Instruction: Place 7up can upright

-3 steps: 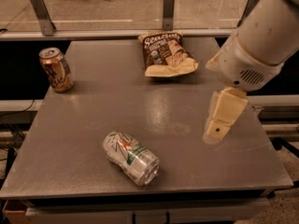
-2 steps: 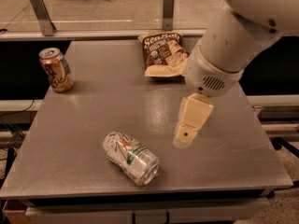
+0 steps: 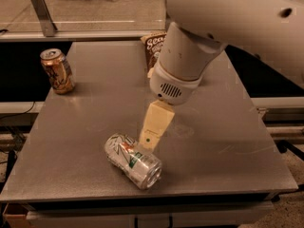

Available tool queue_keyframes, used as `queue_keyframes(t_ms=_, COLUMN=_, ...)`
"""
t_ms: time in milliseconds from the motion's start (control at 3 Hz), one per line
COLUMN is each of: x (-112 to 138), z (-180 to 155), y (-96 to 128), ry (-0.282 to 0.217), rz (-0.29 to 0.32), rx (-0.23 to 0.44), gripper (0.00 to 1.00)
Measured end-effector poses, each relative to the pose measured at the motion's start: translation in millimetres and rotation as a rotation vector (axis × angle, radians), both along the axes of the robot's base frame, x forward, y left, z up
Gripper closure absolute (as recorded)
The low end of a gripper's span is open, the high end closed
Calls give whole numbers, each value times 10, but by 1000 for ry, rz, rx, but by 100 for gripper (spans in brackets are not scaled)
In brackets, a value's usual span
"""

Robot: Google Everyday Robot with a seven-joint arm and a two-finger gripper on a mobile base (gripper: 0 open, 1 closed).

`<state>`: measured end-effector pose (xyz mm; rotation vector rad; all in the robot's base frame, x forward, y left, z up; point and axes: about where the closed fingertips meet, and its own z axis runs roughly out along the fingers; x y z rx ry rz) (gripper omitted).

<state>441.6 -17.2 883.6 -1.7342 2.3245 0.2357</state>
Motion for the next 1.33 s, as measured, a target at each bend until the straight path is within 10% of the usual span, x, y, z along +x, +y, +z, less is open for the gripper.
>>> queue_keyframes(t_ms=667, x=-101, z=-122, y=297, ry=55, rz=-117, rx=-2, gripper=0)
queue_keyframes(t_ms=1333, x=-317, z=-216, y=567, ry=4, rz=-202, rx=3, gripper=0)
